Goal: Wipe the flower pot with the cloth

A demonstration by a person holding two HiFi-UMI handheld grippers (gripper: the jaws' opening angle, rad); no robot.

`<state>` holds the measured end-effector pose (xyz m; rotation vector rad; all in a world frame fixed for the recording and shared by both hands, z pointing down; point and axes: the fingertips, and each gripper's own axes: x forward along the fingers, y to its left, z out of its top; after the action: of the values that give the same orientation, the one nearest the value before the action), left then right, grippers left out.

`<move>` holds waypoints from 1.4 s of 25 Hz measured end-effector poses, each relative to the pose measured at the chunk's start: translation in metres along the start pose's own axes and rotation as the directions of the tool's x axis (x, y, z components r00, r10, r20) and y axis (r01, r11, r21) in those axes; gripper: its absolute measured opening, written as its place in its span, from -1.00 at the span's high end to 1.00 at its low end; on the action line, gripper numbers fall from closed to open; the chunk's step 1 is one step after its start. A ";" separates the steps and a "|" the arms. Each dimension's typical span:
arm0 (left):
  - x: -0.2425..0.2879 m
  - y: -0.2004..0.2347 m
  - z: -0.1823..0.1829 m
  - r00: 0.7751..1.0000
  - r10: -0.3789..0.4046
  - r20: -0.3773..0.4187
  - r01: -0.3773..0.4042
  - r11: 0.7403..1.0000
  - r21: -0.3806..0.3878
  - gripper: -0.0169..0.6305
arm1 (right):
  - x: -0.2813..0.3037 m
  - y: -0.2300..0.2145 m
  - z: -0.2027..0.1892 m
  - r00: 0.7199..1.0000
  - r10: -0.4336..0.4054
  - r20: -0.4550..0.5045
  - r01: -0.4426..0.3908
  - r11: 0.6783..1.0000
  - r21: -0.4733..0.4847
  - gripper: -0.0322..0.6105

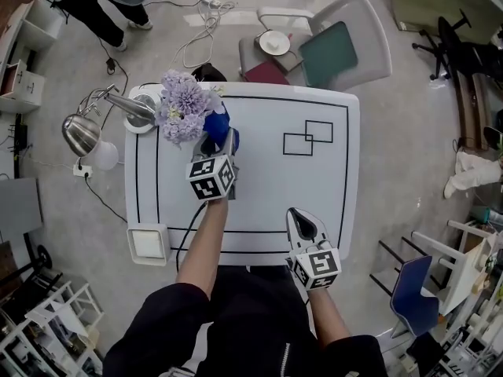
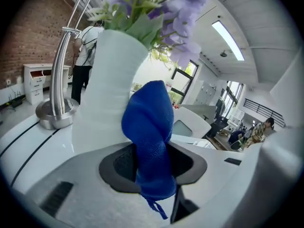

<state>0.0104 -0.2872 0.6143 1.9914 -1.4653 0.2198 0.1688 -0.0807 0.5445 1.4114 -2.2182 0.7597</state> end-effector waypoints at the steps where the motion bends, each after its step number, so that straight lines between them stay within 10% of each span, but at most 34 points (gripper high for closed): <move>1: 0.002 0.002 -0.005 1.000 0.014 -0.012 -0.014 1.000 -0.006 0.46 | 0.000 -0.003 -0.001 1.000 0.001 -0.003 -0.001 1.000 0.002 0.87; 9: 0.017 0.005 -0.046 0.993 0.058 -0.104 -0.062 0.998 -0.034 0.46 | 0.004 -0.013 -0.004 1.000 0.024 -0.019 -0.023 1.000 0.010 0.87; 18: 0.011 -0.008 0.017 0.991 0.073 0.110 -0.076 0.997 0.029 0.46 | 0.006 -0.016 -0.002 0.999 0.035 -0.022 -0.035 0.999 0.005 0.87; 28: 0.030 0.003 -0.030 0.991 0.102 -0.081 -0.106 0.993 -0.045 0.46 | -0.002 -0.015 -0.003 0.998 0.057 -0.016 -0.057 0.998 -0.003 0.87; 35: -0.025 -0.021 -0.044 0.997 0.056 -0.056 -0.055 0.998 0.023 0.46 | -0.008 0.002 -0.010 0.991 0.133 -0.005 -0.133 0.991 -0.018 0.87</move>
<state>0.0301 -0.2382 0.6278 1.9473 -1.4893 0.3143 0.1702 -0.0680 0.5471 1.2616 -2.3291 0.7828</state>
